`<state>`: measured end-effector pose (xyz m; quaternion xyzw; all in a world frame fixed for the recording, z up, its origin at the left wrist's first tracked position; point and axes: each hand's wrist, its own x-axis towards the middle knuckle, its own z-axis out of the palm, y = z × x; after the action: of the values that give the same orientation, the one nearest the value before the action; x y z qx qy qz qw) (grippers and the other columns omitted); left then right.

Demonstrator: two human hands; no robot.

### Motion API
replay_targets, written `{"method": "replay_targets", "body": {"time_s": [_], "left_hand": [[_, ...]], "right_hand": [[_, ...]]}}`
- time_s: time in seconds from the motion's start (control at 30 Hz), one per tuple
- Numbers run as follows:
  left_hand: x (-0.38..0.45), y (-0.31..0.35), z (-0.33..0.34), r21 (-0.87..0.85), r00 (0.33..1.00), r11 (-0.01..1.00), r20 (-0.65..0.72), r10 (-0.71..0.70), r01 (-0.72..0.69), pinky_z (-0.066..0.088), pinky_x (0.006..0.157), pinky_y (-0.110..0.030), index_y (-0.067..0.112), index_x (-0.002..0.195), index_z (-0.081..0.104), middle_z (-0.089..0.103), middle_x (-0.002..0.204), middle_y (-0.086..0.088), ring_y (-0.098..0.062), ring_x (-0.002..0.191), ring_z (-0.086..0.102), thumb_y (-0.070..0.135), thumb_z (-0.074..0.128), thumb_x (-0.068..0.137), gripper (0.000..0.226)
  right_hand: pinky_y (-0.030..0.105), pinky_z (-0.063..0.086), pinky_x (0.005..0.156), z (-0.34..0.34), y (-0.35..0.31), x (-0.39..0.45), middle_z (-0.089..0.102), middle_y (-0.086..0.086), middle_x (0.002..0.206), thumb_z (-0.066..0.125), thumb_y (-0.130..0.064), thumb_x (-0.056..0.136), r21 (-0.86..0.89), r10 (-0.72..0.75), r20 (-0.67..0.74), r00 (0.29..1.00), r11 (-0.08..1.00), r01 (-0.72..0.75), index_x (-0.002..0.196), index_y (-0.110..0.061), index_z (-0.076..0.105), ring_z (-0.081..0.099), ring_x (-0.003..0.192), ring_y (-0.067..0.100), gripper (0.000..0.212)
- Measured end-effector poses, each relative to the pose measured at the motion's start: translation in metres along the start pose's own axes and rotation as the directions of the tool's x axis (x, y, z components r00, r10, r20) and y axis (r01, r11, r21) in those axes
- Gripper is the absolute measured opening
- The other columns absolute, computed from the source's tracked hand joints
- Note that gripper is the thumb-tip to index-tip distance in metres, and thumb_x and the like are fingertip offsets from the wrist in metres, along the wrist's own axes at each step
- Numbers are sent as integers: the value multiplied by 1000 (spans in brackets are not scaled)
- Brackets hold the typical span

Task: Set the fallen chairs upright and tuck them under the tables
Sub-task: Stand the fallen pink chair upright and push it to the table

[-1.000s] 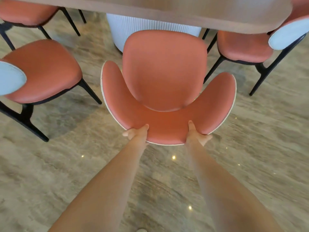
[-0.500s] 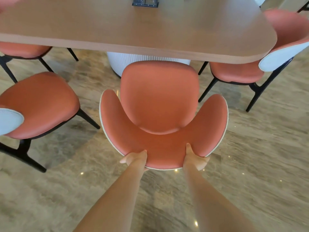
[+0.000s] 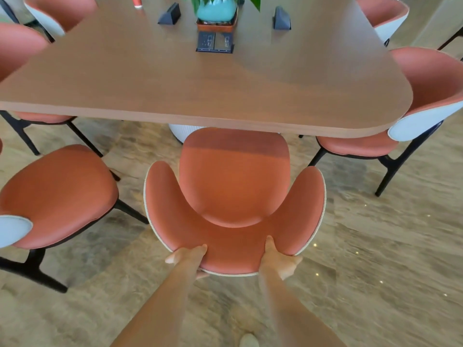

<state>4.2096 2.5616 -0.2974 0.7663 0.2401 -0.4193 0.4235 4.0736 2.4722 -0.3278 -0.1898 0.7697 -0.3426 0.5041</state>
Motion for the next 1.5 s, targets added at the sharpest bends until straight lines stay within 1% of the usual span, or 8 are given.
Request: {"method": "replay_targets", "body": {"time_s": [0.13,0.27,0.37,0.57,1.0,1.23,1.4,1.5], "left_hand": [[5,27,10,81,1000,997,9,20,-21,48,42,-41,-2,128,31,33,108,-14,-36,99,55,12,73,84,63],[14,50,21,71,999,997,10,37,-38,49,34,-36,-2,125,35,49,121,-24,-40,95,63,13,76,80,63],[18,65,29,54,999,997,13,50,-51,50,35,-35,-1,126,34,49,121,-24,-39,94,63,15,76,81,64],[23,98,46,-15,999,999,-1,37,-37,57,70,-54,9,116,27,40,107,-18,-38,84,60,10,76,81,60],[46,162,73,-13,996,999,65,53,-52,58,69,-55,11,109,25,44,107,-19,-33,66,57,9,73,82,55],[50,171,74,78,995,995,74,60,-66,49,42,-39,7,109,23,38,113,-16,-42,105,58,11,71,85,55],[51,190,74,120,993,993,119,-7,-7,58,67,-48,8,110,23,41,102,-16,-35,64,61,18,74,84,58],[57,207,73,91,984,996,175,-29,13,58,63,-49,12,110,22,49,107,-19,-35,69,65,15,76,81,61]], "right_hand": [[41,48,86,19,-25,5,60,19,118,84,-29,70,-14,22,17,1000,1000,-22,129,-9,41,62,101,37,75],[35,45,80,37,-46,10,62,17,116,82,-28,73,-23,11,43,999,1000,-10,128,-9,40,62,96,34,72],[34,43,75,48,-59,14,62,15,112,80,-30,74,-39,23,53,998,999,-21,126,-9,39,57,84,29,69],[34,44,74,76,-84,23,61,15,112,80,-28,75,-60,9,55,998,998,-6,125,-9,39,61,91,33,67],[39,46,81,136,-127,36,60,19,118,79,-31,75,-179,-7,1,1000,984,7,124,-6,40,61,101,39,68],[38,44,84,144,-133,31,58,22,119,80,-30,75,-198,10,-48,999,980,-19,123,-4,41,59,106,39,67],[43,49,88,146,-144,30,55,18,121,81,-32,73,-217,48,18,999,975,-43,121,-7,38,57,104,38,69],[45,47,94,145,-159,31,54,22,126,82,-33,74,-329,75,81,994,943,-44,128,-2,35,56,112,40,78]]}}
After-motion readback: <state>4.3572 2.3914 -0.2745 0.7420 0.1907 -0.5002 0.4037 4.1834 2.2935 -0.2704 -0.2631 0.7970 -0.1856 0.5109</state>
